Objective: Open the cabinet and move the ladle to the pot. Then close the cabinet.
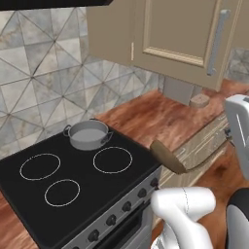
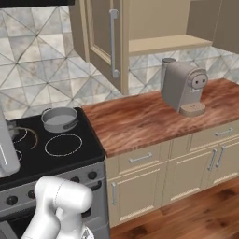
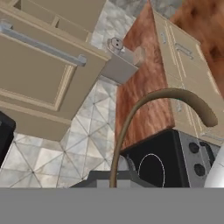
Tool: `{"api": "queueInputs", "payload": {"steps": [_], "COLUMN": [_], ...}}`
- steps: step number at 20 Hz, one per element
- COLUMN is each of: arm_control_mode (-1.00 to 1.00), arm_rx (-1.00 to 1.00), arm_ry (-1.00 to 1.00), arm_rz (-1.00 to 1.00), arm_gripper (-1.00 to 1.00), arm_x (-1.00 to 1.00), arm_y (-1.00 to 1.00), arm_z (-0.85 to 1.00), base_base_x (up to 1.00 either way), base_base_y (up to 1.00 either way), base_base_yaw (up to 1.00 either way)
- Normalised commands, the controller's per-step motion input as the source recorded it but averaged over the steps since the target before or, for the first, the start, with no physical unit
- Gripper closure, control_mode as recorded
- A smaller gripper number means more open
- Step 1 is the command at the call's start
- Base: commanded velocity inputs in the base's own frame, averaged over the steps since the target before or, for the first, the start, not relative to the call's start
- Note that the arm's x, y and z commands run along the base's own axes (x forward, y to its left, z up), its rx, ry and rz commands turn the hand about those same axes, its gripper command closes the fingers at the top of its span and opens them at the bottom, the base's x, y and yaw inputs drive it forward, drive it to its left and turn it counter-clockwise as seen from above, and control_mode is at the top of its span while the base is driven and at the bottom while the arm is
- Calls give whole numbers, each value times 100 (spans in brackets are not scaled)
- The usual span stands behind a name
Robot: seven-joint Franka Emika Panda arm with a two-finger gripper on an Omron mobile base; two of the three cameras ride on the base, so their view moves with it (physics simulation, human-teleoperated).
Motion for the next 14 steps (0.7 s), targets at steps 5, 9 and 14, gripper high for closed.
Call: {"api": "queueInputs", "payload": {"steps": [5, 9, 14], "arm_control_mode": [-100, -100, -100], "arm_rx": [0, 0, 0], "arm_ry": [0, 0, 0], "arm_rz": [-22, -22, -19], "arm_gripper": [100, 100, 100], "arm_x": [37, 53, 53], "arm_y": [0, 10, 2], "arm_z": [-4, 0, -4], "base_base_x": [12, 0, 0], "base_base_y": [2, 0, 0], "base_base_yaw": [-8, 0, 0]}}
